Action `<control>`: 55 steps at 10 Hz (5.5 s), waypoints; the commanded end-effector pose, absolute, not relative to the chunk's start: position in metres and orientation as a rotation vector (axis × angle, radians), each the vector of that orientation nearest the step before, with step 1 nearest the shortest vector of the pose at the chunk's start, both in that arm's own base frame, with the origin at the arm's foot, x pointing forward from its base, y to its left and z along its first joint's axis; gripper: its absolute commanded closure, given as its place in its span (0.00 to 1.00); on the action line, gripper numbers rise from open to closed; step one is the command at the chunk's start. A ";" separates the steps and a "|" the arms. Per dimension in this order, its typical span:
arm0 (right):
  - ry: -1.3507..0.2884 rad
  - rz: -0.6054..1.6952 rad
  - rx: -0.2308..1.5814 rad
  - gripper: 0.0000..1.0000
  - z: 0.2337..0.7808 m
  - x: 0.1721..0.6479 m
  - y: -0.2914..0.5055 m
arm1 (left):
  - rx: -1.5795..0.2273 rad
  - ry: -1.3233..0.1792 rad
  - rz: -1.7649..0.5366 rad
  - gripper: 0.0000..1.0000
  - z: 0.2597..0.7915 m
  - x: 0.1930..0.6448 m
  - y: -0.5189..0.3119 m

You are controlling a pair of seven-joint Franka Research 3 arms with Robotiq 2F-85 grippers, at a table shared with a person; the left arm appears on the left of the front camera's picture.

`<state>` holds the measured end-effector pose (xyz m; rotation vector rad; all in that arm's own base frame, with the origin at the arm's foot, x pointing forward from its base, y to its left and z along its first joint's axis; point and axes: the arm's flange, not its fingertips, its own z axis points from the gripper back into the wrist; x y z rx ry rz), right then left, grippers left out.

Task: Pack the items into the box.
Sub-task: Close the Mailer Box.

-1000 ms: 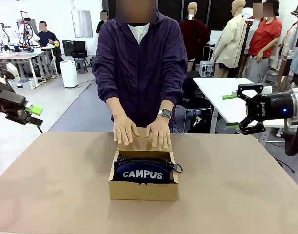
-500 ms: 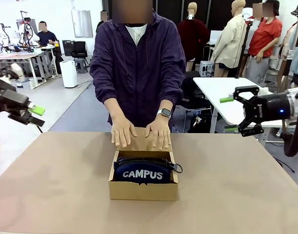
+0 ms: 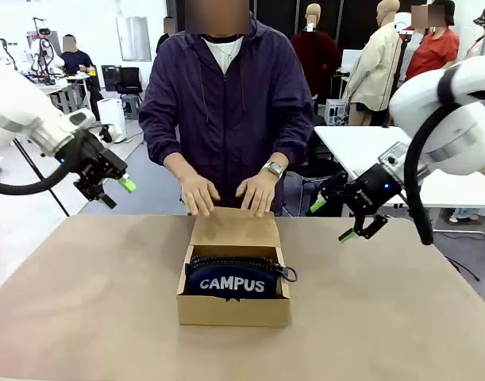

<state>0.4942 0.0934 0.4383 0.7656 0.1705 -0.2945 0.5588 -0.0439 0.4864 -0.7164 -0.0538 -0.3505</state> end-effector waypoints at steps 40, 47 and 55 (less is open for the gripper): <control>0.209 -0.127 1.326 0.56 0.263 0.652 0.165 | -1.377 0.199 -0.189 0.58 0.286 0.680 -0.181; 0.067 0.005 1.304 0.56 0.318 0.635 0.155 | -1.322 0.116 -0.362 0.58 0.348 0.661 -0.169; -0.154 0.149 1.284 0.56 0.320 0.628 0.161 | -1.384 -0.038 -0.514 0.58 0.353 0.661 -0.181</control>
